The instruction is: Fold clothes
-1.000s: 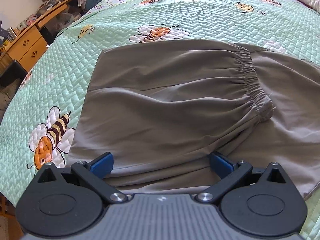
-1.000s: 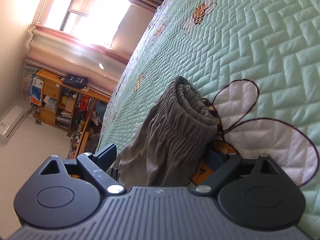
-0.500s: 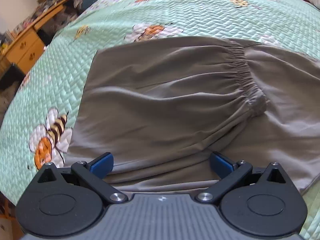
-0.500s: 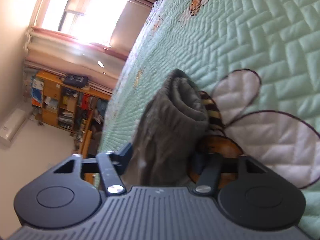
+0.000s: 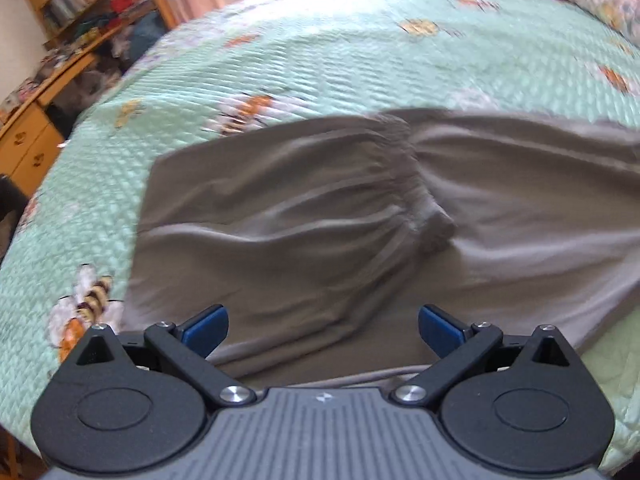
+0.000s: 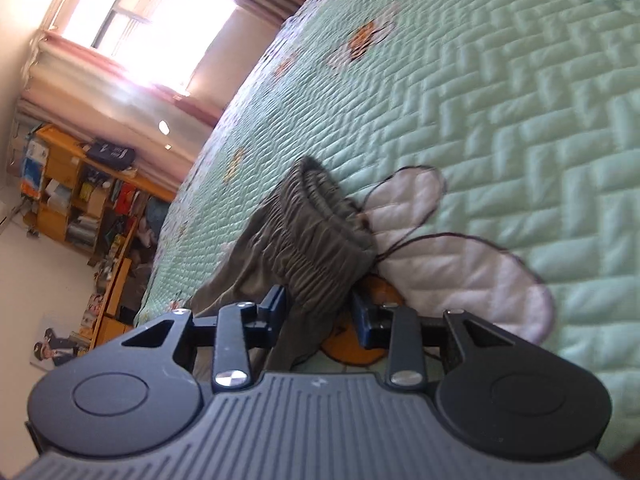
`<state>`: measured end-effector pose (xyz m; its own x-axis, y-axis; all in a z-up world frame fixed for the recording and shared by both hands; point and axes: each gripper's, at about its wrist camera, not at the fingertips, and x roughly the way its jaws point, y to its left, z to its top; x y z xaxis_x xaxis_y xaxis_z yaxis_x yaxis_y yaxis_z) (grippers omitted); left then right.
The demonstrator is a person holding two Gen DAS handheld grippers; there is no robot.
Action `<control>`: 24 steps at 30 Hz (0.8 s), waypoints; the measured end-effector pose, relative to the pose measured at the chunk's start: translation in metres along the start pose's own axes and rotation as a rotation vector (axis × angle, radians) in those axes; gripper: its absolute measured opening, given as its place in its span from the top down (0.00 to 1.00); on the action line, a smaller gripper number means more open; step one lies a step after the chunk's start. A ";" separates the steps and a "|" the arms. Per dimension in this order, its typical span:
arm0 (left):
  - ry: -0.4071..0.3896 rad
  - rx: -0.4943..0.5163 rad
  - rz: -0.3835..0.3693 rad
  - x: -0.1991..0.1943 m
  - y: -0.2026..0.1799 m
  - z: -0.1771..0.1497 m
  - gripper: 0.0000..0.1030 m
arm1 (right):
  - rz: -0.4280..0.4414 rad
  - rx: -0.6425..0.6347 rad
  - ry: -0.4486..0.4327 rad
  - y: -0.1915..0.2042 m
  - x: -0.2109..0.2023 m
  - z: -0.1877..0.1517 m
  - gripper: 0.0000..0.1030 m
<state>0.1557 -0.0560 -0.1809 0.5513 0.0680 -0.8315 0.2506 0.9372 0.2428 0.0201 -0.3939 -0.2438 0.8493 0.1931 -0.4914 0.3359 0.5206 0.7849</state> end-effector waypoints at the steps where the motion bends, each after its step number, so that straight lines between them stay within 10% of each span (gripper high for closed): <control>1: 0.012 0.008 0.000 0.003 -0.003 -0.001 0.02 | -0.010 0.010 -0.008 -0.002 -0.005 0.001 0.62; 8: 0.021 -0.008 0.007 0.007 -0.005 -0.002 0.01 | 0.023 -0.249 -0.119 0.056 -0.036 -0.009 0.51; 15: 0.028 0.003 0.025 0.006 -0.008 -0.005 0.01 | 0.206 -0.512 0.174 0.138 0.062 -0.041 0.45; 18: 0.040 -0.019 0.005 0.007 -0.003 -0.005 0.00 | 0.013 -0.517 0.239 0.117 0.095 -0.043 0.53; 19: 0.041 -0.023 -0.001 0.008 -0.002 -0.006 0.00 | 0.028 -0.482 0.231 0.104 0.089 -0.038 0.66; 24: 0.044 -0.034 -0.016 0.011 0.000 -0.007 0.00 | 0.098 -0.327 0.183 0.047 0.057 -0.015 0.68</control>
<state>0.1564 -0.0526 -0.1937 0.5115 0.0676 -0.8566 0.2317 0.9491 0.2133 0.0781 -0.3456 -0.2401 0.7743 0.3850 -0.5022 0.0835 0.7245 0.6842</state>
